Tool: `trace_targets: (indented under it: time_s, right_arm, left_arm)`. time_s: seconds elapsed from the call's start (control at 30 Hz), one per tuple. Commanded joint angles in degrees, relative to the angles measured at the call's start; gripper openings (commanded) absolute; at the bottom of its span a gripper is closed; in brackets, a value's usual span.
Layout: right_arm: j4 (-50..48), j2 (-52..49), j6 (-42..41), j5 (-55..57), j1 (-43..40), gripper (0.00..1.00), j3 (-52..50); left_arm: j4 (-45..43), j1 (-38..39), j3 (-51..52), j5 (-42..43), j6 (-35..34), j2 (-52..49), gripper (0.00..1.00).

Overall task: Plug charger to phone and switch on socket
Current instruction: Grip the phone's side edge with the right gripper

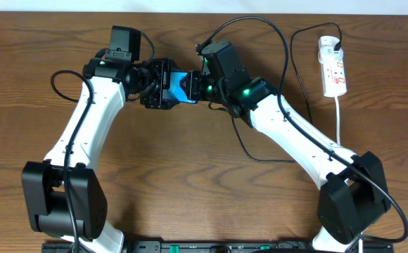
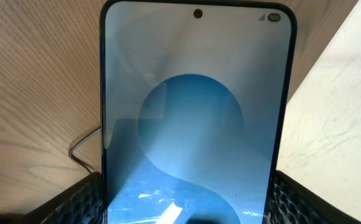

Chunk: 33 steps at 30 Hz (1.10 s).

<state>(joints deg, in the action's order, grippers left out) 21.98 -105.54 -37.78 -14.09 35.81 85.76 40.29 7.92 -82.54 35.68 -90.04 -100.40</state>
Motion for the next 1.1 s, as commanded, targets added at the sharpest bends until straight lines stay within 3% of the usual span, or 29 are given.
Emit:
trace_targets:
  time_s: [0.0, 1.07]
  right_arm:
    - [-0.1, -0.5, -0.1, 0.5, 1.0, 0.2, 0.7]
    - [0.1, -0.5, 0.2, 0.4, 0.3, 0.22, 0.7]
  left_arm:
    - [0.0, -0.2, -0.2, 1.4, -0.3, 1.3, 0.07]
    - [0.2, -0.2, -0.2, 1.4, 0.4, 1.3, 0.07]
